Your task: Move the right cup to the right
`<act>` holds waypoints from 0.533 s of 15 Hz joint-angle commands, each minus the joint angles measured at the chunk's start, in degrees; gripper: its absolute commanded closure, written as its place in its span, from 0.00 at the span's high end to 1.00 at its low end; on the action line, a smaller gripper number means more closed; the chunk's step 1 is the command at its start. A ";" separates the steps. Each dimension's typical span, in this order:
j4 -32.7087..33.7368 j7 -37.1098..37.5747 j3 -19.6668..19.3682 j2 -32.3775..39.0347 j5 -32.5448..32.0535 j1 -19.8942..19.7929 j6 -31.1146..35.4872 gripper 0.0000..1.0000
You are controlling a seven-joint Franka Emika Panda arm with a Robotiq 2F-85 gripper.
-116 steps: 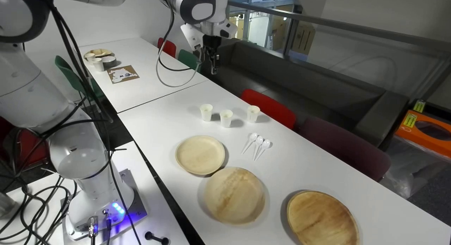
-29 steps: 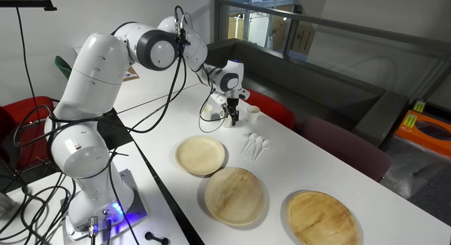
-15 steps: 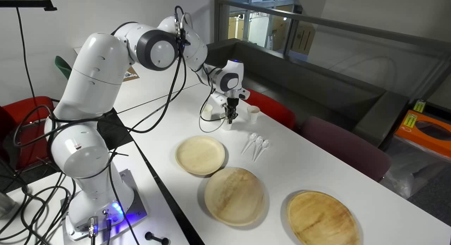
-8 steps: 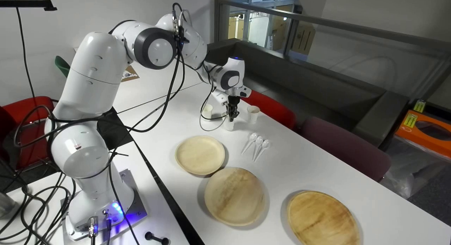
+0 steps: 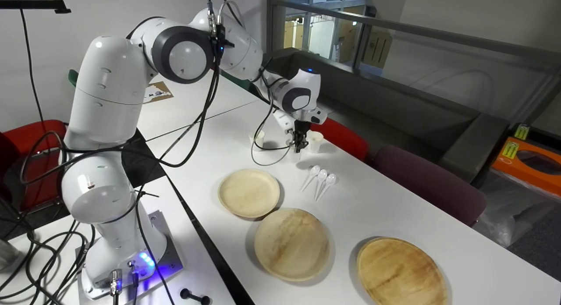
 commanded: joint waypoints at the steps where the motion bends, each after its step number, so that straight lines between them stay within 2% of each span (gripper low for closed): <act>1: -4.05 -3.95 -0.20 -4.08 4.00 -3.31 2.08 0.01; 8: -1.22 -5.73 -1.49 -1.97 10.86 -8.87 0.12 0.01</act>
